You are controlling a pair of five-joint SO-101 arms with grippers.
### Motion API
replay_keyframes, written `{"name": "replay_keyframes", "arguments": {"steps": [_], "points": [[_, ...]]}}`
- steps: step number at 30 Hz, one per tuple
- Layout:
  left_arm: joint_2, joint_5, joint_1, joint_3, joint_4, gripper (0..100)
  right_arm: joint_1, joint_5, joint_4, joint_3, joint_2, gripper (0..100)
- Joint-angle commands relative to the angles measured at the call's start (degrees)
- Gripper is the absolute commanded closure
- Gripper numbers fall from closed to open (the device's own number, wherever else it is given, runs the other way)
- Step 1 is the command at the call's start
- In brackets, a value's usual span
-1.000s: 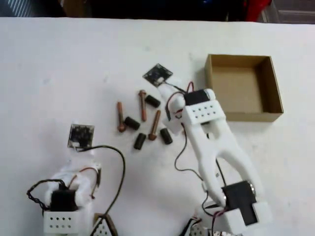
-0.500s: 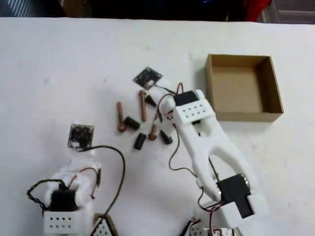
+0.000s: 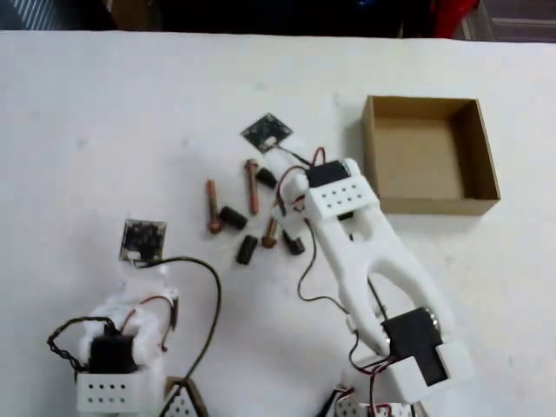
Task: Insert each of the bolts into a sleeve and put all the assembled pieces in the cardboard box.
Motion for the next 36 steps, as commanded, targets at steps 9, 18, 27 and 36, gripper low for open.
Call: {"name": "replay_keyframes", "arguments": {"steps": [9, 18, 27, 36], "points": [[-0.4, 0.6, -0.4, -0.2, -1.4, 98, -1.8, -4.8, 2.9, -2.1, 0.2, 81.2], [-0.4, 0.6, -0.4, -0.2, -1.4, 98, -2.2, -4.3, 0.7, -2.4, 7.4, 82.9], [-0.4, 0.6, -0.4, -0.2, -1.4, 98, -4.4, -4.8, -0.2, -2.0, 8.1, 82.9], [-0.4, 0.6, -0.4, -0.2, -1.4, 98, -3.7, -4.8, -2.7, -2.5, 14.5, 82.9]]}}
